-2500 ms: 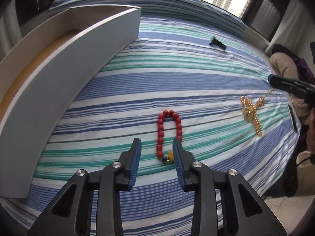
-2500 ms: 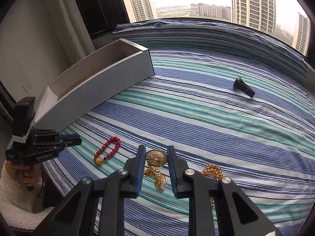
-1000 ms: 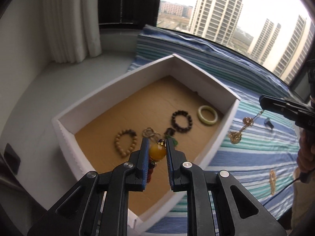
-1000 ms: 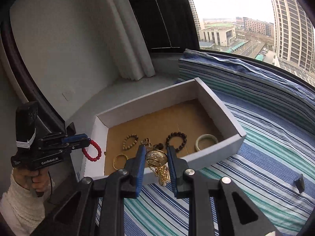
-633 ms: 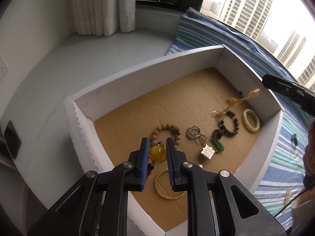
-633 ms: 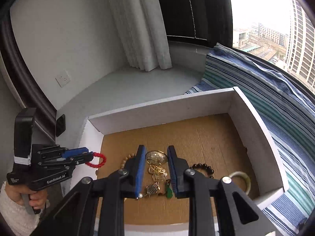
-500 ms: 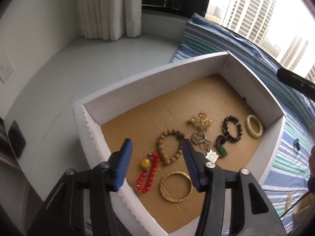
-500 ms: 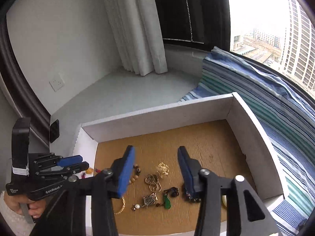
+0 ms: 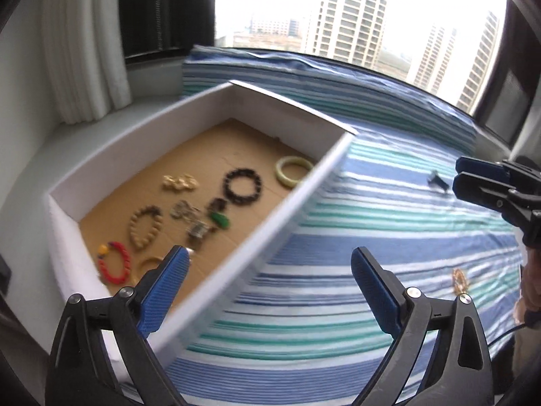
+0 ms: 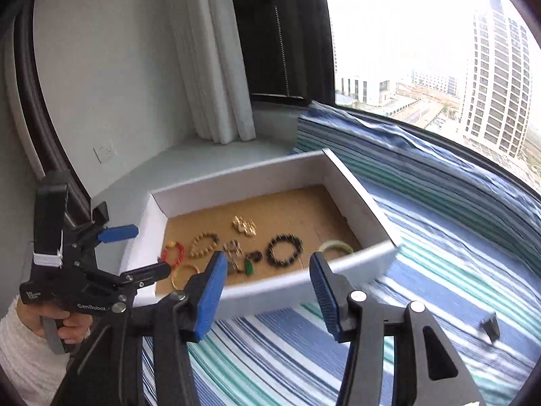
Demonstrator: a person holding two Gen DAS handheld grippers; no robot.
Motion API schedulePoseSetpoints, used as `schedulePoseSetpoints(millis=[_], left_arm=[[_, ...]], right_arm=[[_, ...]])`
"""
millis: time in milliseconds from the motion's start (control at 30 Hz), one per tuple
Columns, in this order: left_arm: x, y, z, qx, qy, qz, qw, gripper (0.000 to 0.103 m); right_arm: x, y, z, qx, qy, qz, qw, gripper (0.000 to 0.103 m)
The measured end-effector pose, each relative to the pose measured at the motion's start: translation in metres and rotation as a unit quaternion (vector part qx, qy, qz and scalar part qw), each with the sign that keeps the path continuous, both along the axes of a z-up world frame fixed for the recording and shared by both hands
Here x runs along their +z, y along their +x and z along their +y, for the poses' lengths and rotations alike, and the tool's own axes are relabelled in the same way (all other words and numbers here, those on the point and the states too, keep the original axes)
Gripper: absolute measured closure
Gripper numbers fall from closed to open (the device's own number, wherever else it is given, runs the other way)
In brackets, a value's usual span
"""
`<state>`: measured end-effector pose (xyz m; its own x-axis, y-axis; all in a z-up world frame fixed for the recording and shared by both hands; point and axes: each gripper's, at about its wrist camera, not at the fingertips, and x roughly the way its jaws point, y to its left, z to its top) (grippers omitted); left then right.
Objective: Organize jewelry
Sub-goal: 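Open both tools and move them back over the bed, then close the left tool on the amber bead strand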
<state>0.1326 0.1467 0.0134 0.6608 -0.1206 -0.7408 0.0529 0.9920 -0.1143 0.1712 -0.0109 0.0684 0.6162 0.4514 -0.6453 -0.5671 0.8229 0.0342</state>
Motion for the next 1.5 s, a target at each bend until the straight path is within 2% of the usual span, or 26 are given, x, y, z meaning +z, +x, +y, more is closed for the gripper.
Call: schedulePoseSetpoints(millis=[133, 233, 300, 433, 533, 667, 767, 933, 1100, 1200, 1300, 1500], left_arm=[[-0.053, -0.009, -0.079, -0.048, 0.003, 0.037, 0.9982, 0.006], [-0.091, -0.016, -0.125, -0.071, -0.011, 0.062, 0.9955, 0.006], [-0.112, -0.021, -0.151, -0.084, -0.011, 0.076, 0.9935, 0.006], [-0.132, -0.028, -0.184, -0.1, 0.035, 0.081, 0.9911, 0.006], [-0.14, -0.029, -0.194, -0.102, 0.045, 0.09, 0.9897, 0.006], [-0.142, -0.031, -0.201, -0.103, 0.066, 0.08, 0.9893, 0.004], [-0.144, -0.031, -0.202, -0.099, 0.065, 0.081, 0.9897, 0.003], [-0.145, -0.03, -0.202, -0.098, 0.066, 0.087, 0.9891, 0.003], [-0.14, -0.036, -0.211, -0.113, 0.062, 0.092, 0.9873, 0.003], [-0.128, -0.04, -0.229, -0.14, 0.052, 0.084, 0.9852, 0.003], [-0.116, -0.039, -0.26, -0.184, 0.037, 0.08, 0.9789, 0.003], [-0.114, -0.022, -0.331, -0.24, 0.011, 0.082, 0.9672, 0.003]], right_arm=[[-0.05, -0.037, -0.081, -0.079, -0.023, 0.016, 0.996, 0.051], [-0.09, -0.062, -0.147, -0.151, -0.03, 0.037, 0.987, 0.051], [-0.115, -0.078, -0.191, -0.209, -0.035, 0.046, 0.976, 0.051], [-0.16, -0.111, -0.271, -0.323, -0.02, 0.081, 0.943, 0.051], [-0.182, -0.133, -0.307, -0.358, 0.004, 0.104, 0.928, 0.051], [-0.2, -0.142, -0.319, -0.373, -0.013, 0.105, 0.922, 0.051], [-0.212, -0.143, -0.315, -0.366, -0.007, 0.103, 0.925, 0.051], [-0.214, -0.139, -0.304, -0.34, 0.0, 0.092, 0.936, 0.051], [-0.217, -0.137, -0.312, -0.352, 0.018, 0.094, 0.931, 0.051], [-0.22, -0.144, -0.318, -0.361, 0.022, 0.095, 0.927, 0.051], [-0.22, -0.153, -0.323, -0.372, 0.026, 0.091, 0.924, 0.051], [-0.218, -0.162, -0.336, -0.39, 0.041, 0.085, 0.916, 0.051]])
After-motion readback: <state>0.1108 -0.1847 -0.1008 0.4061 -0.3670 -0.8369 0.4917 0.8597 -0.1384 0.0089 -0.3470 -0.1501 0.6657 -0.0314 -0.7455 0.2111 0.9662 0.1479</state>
